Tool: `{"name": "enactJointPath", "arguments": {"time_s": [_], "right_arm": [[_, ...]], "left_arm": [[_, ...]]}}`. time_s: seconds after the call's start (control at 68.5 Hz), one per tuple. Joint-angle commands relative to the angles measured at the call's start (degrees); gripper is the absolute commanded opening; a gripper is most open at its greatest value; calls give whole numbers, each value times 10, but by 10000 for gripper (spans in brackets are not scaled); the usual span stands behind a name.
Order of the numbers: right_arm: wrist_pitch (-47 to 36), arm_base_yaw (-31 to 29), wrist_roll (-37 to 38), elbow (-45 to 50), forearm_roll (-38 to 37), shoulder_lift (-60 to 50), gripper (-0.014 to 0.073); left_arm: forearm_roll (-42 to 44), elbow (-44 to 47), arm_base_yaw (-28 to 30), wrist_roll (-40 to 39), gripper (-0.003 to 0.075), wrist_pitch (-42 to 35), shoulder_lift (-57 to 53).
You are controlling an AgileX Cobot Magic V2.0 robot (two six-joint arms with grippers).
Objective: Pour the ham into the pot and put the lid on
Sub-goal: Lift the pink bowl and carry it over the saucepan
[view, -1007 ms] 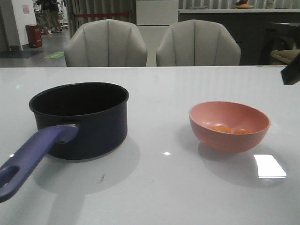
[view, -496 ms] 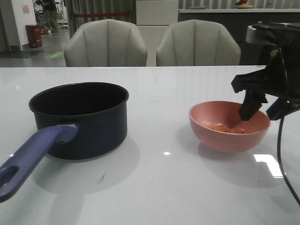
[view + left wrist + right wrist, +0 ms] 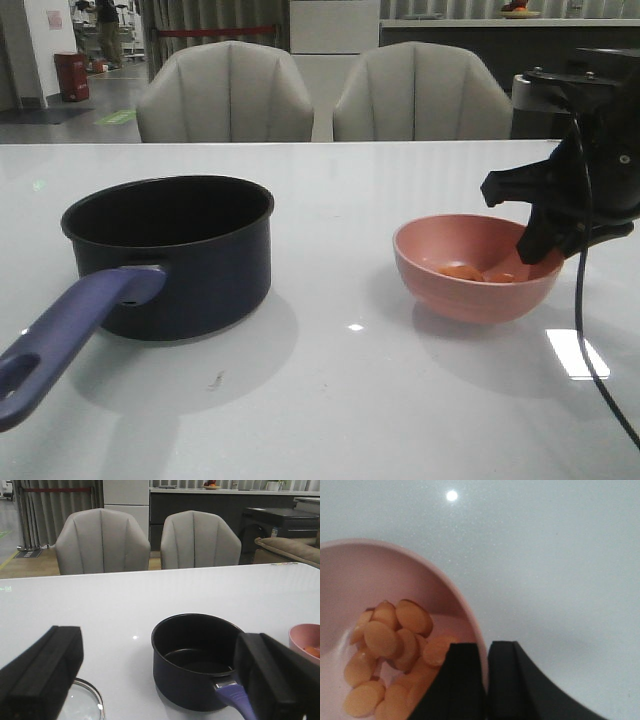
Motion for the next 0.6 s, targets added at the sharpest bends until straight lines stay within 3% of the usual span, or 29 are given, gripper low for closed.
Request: {"name": "enactJointPath", "arguments": {"time_s": [0.0, 0.292, 0.394, 0.584], "right_arm": [[-50, -3, -6, -17, 3, -22, 140], [27, 15, -41, -92, 3, -75, 140], [100, 47, -71, -159, 0, -75, 140], [189, 120, -58, -279, -27, -31, 140]], "left_arm": [[-7, -14, -5, -1, 657, -40, 5], [-7, -14, -5, -1, 657, -40, 5], [-7, -14, -5, -1, 657, -40, 5], [-7, -14, -5, -1, 657, -40, 5]]}}
